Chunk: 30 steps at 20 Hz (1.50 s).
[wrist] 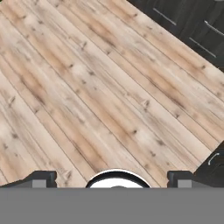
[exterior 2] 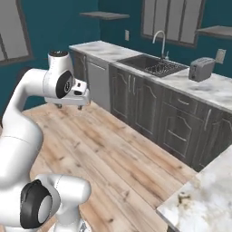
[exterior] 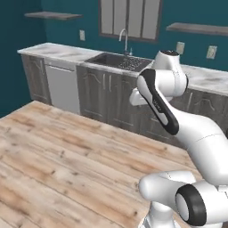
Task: Place the two vegetables and bowl onto the tray for setting up a vegetable dip station.
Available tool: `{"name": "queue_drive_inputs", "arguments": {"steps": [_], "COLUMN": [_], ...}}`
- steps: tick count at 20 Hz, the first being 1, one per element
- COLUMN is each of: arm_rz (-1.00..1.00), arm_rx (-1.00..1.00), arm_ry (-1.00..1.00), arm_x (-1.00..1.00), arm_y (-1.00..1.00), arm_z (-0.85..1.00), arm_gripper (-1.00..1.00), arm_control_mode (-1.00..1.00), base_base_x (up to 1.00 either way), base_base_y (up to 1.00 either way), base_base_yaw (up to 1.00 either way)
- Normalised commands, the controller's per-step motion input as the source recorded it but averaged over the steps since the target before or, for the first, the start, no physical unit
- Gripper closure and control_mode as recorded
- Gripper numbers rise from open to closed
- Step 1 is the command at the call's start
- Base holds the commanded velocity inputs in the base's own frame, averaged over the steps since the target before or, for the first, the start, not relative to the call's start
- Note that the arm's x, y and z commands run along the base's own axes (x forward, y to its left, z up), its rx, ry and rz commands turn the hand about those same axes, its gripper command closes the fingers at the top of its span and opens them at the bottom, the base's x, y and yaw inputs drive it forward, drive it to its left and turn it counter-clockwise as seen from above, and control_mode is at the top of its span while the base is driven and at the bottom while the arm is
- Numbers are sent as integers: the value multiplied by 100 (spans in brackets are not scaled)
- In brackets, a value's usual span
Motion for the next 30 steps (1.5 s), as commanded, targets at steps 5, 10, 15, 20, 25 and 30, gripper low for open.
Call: {"name": "queue_drive_inputs", "arguments": {"steps": [5,10,15,20,25,30], "arm_rz": [0,0,0,0,0,0], "arm_rx": [0,0,0,0,0,0], "arm_ry": [0,0,0,0,0,0], "arm_x": [0,0,0,0,0,0], "arm_y": [0,0,0,0,0,0], "arm_z": [0,0,0,0,0,0], "arm_gripper": [-100,-100,-100,-100,-100,-100], "arm_control_mode": [100,100,100,100,100,100], "base_base_x": [30,34,48,55,52,52], "base_base_y": [15,15,15,25,26,26], "base_base_yaw": [-50,-46,-31,-24,-26,-25]}}
